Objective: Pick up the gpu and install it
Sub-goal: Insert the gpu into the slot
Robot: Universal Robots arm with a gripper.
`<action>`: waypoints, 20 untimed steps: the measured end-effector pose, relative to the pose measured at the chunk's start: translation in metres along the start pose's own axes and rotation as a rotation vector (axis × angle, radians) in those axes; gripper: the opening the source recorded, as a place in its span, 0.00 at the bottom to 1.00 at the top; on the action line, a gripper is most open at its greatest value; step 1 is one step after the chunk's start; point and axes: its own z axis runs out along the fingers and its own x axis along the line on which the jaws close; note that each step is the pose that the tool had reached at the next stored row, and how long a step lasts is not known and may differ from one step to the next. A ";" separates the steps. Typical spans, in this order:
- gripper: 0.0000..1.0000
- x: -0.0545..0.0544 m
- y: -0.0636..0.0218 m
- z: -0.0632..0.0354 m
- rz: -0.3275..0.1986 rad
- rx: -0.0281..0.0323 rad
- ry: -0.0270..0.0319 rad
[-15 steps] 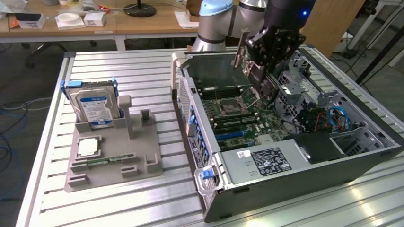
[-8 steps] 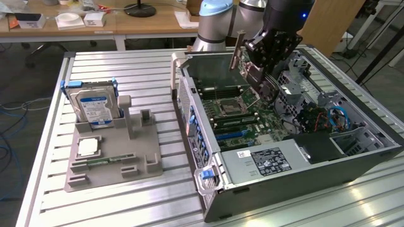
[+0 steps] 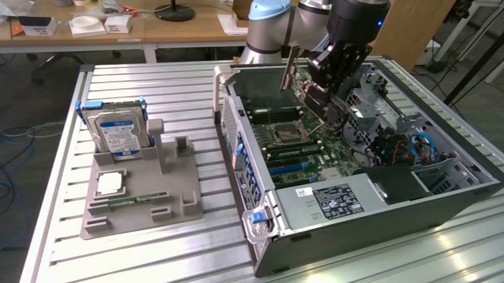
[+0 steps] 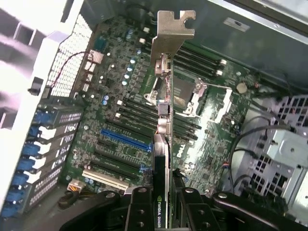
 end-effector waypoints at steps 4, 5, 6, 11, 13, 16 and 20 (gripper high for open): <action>0.26 0.000 0.0000 0.0036 -0.066 -0.0028 0.0009; 0.26 0.000 -0.0001 0.0045 -0.081 -0.0034 0.0011; 0.26 0.000 0.0000 0.0052 -0.096 -0.0040 0.0013; 0.26 0.000 0.0000 0.0083 -0.169 -0.0071 0.0023; 0.26 0.000 0.0000 0.0084 -0.177 -0.0073 0.0025; 0.26 0.000 -0.0001 0.0085 -0.177 -0.0075 0.0024; 0.26 0.000 -0.0001 0.0085 -0.177 -0.0075 0.0023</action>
